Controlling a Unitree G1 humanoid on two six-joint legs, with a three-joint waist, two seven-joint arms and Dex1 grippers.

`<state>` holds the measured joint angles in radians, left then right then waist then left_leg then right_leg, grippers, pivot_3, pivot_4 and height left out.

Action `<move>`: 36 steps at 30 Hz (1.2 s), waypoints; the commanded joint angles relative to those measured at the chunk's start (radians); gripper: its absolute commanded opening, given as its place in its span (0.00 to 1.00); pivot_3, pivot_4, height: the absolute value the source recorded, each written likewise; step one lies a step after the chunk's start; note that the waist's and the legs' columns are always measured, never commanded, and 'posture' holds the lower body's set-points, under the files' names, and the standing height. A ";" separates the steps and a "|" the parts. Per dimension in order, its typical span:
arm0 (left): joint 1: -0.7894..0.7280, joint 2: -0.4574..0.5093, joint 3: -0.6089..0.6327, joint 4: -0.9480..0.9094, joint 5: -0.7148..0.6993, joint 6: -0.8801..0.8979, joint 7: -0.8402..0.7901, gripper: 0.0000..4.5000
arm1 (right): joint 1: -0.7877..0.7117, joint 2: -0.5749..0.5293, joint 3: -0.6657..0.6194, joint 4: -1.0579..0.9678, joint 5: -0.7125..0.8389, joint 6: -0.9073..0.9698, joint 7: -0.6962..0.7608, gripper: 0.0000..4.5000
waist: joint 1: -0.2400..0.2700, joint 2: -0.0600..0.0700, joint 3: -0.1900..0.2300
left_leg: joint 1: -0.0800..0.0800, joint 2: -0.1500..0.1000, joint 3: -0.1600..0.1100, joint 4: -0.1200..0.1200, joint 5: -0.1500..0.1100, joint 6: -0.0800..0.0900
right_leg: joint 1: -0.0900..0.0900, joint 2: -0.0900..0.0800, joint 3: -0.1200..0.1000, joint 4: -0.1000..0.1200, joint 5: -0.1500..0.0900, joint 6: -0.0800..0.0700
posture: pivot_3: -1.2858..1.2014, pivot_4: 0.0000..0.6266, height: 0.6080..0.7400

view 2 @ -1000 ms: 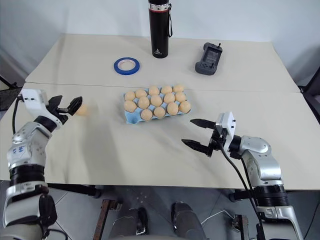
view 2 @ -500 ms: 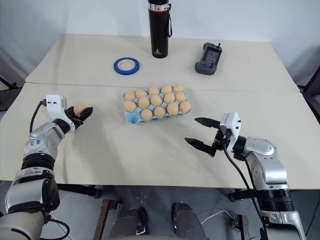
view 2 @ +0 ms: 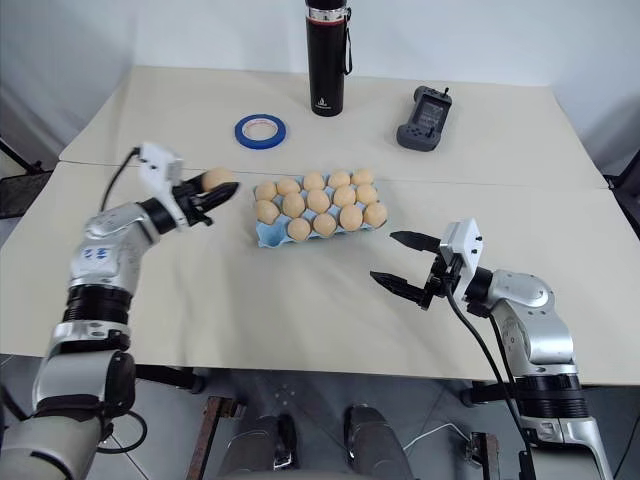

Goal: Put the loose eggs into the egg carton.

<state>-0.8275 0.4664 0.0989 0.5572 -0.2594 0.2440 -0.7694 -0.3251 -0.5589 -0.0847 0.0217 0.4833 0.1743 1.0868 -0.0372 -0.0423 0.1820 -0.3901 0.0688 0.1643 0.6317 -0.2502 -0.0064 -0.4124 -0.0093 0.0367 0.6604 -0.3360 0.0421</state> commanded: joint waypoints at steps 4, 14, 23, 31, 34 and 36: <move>-0.038 -0.006 -0.080 -0.004 0.020 0.048 -0.099 0.36 | 0.049 -0.005 -0.037 -0.059 0.012 -0.021 -0.027 1.00 | -0.016 0.000 0.000 | 0.001 0.001 0.001 0.000 0.000 -0.001 | 0.000 0.001 0.002 0.001 0.000 0.000 | 0.52 0.24 1.00; -0.022 0.022 -0.113 -0.028 0.048 0.117 -0.127 0.66 | 0.098 -0.012 -0.050 -0.103 0.021 -0.011 -0.058 1.00 | -0.018 0.000 0.000 | 0.001 0.000 0.000 0.000 0.001 -0.001 | 0.000 0.000 0.001 0.002 0.000 0.000 | 0.52 0.24 1.00; 0.000 0.049 -0.076 -0.129 0.013 0.185 -0.125 0.99 | 0.069 -0.006 -0.038 -0.077 0.016 -0.016 -0.053 1.00 | -0.019 0.000 0.000 | 0.001 0.000 0.000 0.000 0.001 0.000 | 0.000 0.000 0.002 0.003 0.000 0.000 | 0.52 0.24 1.00; 0.122 0.098 0.074 -0.301 -0.104 0.207 -0.125 0.99 | 0.045 -0.014 -0.041 -0.059 0.015 -0.023 -0.035 1.00 | -0.022 0.001 0.000 | 0.001 0.001 0.000 0.000 0.001 -0.001 | 0.000 0.000 0.002 0.003 0.000 0.000 | 0.52 0.24 1.00; 0.209 0.127 0.101 -0.365 -0.101 0.182 -0.114 0.99 | 0.028 -0.020 -0.040 -0.039 0.011 -0.028 -0.017 1.00 | -0.019 0.001 0.001 | 0.002 0.001 0.000 0.000 0.001 -0.001 | 0.000 0.000 0.001 0.003 0.000 0.000 | 0.52 0.24 1.00; 0.265 0.159 0.117 -0.363 -0.112 0.198 -0.143 0.99 | 0.005 -0.020 -0.030 -0.013 0.004 -0.036 0.000 1.00 | -0.021 0.001 0.001 | 0.002 0.001 -0.001 0.000 0.001 -0.001 | 0.001 0.000 0.001 0.003 0.000 0.000 | 0.52 0.24 1.00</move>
<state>-0.5806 0.6012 0.1834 0.2321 -0.3488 0.4412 -0.8956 -0.3030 -0.5647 -0.1020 0.0091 0.4828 0.1618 1.0692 -0.0585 -0.0414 0.1826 -0.3880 0.0693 0.1642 0.6325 -0.2488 -0.0069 -0.4115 -0.0095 0.0385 0.6632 -0.3360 0.0422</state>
